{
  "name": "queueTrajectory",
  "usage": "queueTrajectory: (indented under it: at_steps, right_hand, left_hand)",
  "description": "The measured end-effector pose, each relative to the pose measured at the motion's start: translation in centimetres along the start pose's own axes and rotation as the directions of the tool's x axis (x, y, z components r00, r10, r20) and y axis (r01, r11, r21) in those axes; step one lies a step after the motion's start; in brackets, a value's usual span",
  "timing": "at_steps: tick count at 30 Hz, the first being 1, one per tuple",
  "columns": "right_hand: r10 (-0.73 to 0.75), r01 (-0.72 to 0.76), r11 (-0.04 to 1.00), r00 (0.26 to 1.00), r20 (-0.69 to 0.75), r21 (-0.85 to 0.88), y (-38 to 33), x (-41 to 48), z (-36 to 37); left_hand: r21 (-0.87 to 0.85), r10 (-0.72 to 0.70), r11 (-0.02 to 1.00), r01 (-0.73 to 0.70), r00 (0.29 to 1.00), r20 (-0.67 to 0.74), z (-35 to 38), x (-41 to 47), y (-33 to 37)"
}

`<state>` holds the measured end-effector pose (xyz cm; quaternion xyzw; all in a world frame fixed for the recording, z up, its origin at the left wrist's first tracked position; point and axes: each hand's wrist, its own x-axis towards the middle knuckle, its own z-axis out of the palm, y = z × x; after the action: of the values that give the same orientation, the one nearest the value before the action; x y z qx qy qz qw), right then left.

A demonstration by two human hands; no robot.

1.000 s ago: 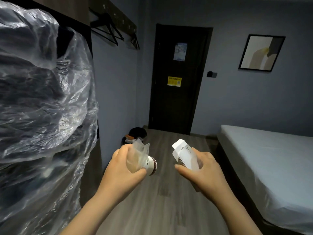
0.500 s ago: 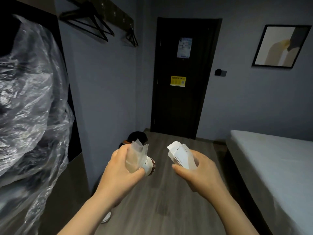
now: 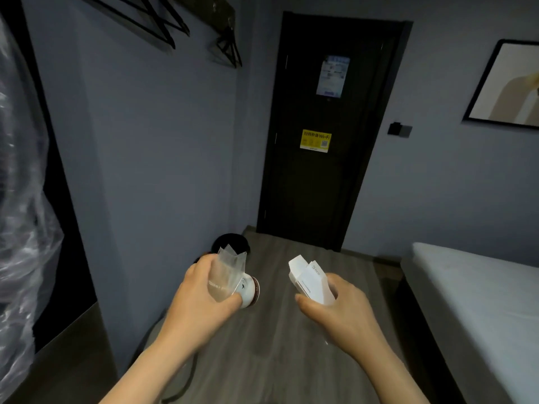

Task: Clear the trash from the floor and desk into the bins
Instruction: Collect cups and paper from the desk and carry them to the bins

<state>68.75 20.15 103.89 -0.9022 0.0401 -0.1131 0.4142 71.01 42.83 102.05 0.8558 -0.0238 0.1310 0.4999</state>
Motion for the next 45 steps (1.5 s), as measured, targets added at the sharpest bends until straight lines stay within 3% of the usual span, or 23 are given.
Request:
queueTrajectory:
  at_steps: [12,29,37,45]
  right_hand:
    - [0.099,-0.1,0.995,0.993,0.07,0.006,4.7,18.5,6.9]
    - [0.027,-0.037,0.999,0.946,0.322,0.025,11.3,46.3,10.5]
    - [0.072,-0.057,0.997,0.931,0.357,-0.053,13.2,55.8,16.1]
    - [0.061,-0.041,0.998,0.899,0.435,-0.054,10.6,67.6,25.3]
  left_hand:
    - [0.048,-0.12,0.992,0.118,0.991,0.051,7.1,17.5,-6.6]
    - [0.191,-0.291,0.933,0.305,0.952,-0.097,17.9,37.7,-12.0]
    - [0.193,-0.383,0.899,0.394,0.919,-0.09,20.1,47.1,-18.1]
    - [0.187,-0.405,0.89,0.415,0.91,-0.088,17.8,60.4,-26.2]
